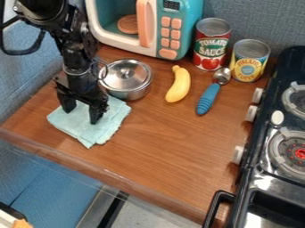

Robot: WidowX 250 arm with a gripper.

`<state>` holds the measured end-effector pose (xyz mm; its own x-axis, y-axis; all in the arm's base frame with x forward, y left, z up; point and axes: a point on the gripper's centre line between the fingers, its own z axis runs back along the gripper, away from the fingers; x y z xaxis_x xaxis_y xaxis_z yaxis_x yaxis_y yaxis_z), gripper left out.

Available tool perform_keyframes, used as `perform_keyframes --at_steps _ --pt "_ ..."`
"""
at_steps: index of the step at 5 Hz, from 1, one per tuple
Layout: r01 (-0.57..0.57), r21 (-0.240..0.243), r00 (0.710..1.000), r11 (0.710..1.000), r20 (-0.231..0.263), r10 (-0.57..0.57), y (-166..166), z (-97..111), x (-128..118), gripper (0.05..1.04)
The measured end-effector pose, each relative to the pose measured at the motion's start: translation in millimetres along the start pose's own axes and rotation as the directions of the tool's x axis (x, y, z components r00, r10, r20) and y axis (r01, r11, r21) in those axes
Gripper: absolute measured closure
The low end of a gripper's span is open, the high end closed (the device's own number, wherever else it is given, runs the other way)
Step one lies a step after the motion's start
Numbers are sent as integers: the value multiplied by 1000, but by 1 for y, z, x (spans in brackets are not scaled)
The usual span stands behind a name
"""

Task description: Moved the blue towel to the bottom right of the table

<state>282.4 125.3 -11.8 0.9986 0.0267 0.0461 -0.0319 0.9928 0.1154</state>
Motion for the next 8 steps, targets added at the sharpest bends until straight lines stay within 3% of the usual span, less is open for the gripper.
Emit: perform_keyframes --at_steps 1,2,4,6,7,8 --pt "-7 -54 1000 999 -30 5 -37 6 -13 83" --pt "8 -76 1000 997 -4 -9 -81 18 -12 83" --pt "-38 -38 999 999 -8 38 -142 20 -3 83" --pt "-60 -40 998 997 -21 59 -153 19 -1 83" --pt "-52 -54 998 997 23 53 -152 40 2 83" --pt "-39 -85 993 996 106 48 -150 74 7 83"
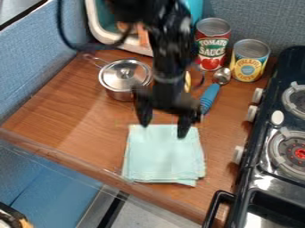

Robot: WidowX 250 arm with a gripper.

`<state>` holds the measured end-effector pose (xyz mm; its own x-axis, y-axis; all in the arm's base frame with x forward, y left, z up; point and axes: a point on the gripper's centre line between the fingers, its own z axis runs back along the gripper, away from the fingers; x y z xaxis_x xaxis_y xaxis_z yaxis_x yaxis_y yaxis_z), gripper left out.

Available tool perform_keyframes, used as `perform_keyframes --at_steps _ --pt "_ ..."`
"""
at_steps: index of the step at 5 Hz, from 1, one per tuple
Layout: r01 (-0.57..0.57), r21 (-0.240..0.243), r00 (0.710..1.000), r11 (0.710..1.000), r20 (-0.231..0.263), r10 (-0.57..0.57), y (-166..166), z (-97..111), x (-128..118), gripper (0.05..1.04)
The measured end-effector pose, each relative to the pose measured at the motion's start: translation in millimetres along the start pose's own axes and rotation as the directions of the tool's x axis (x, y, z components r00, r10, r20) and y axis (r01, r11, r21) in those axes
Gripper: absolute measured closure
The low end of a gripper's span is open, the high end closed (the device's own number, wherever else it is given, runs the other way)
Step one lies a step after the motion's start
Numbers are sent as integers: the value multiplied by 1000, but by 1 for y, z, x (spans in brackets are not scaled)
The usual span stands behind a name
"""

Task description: Moved the blue towel to the bottom right of the table

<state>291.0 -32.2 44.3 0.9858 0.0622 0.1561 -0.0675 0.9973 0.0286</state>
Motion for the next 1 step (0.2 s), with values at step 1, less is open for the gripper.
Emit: perform_keyframes --at_steps 1 --pt "21 -14 1000 1000 -4 -21 4 3 0 83"
